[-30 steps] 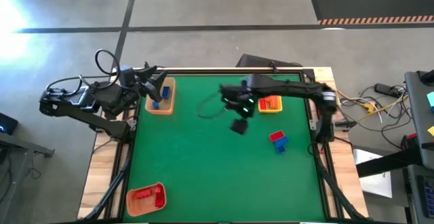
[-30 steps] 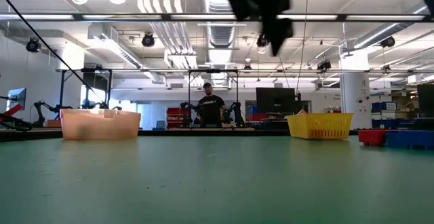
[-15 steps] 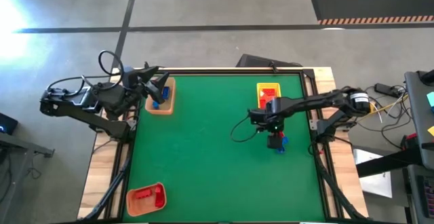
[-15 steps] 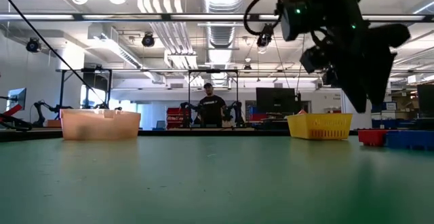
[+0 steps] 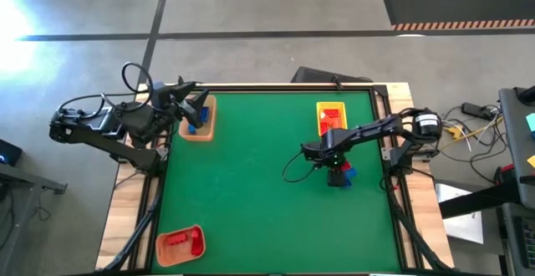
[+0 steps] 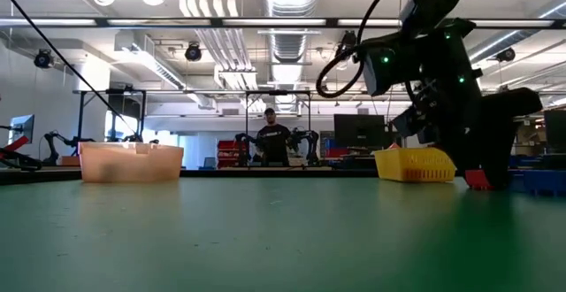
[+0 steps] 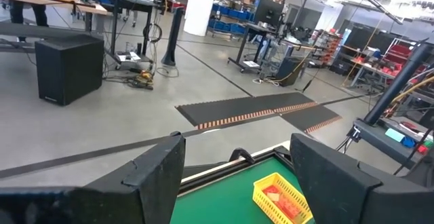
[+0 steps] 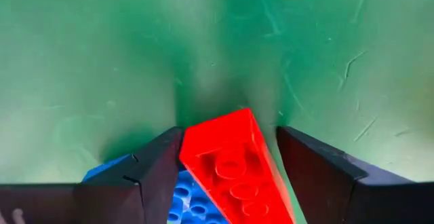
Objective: Sort & place blocks by color
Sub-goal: Put the red game piece into the orange bin
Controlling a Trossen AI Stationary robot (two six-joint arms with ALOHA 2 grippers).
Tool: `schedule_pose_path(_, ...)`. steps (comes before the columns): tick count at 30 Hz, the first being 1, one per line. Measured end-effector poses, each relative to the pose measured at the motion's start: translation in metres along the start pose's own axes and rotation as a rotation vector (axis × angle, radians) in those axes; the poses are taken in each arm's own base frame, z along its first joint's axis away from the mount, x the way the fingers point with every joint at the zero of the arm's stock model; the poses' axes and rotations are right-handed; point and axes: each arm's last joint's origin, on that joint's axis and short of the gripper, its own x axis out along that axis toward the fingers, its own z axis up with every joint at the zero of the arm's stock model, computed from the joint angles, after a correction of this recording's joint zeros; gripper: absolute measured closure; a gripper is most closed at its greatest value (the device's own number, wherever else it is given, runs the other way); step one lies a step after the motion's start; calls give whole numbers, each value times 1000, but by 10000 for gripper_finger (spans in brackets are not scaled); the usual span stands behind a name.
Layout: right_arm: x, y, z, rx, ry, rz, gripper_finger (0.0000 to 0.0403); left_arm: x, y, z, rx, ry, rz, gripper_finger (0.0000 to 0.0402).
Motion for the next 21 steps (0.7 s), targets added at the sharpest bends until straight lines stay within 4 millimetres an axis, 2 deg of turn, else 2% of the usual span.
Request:
schedule_pose_path(5, -3, -3, 6, 4, -2, -34, 193, 0, 0, 0, 0, 0, 0, 153)
schedule_pose_path(11, -9, -4, 11, 14, -50, -48, 278, 0, 0, 0, 0, 0, 0, 153)
schedule_pose_path(14, -16, -3, 13, 28, -78, -41, 277, 0, 0, 0, 1, 0, 0, 153)
schedule_pose_path(17, -37, -1, 18, 59, -158, -33, 277, 0, -1, -1, 4, 9, -15, 153)
schedule_pose_path(21, -87, 3, 26, 145, -401, -1, 277, 4, -10, -10, 78, 95, -163, 153)
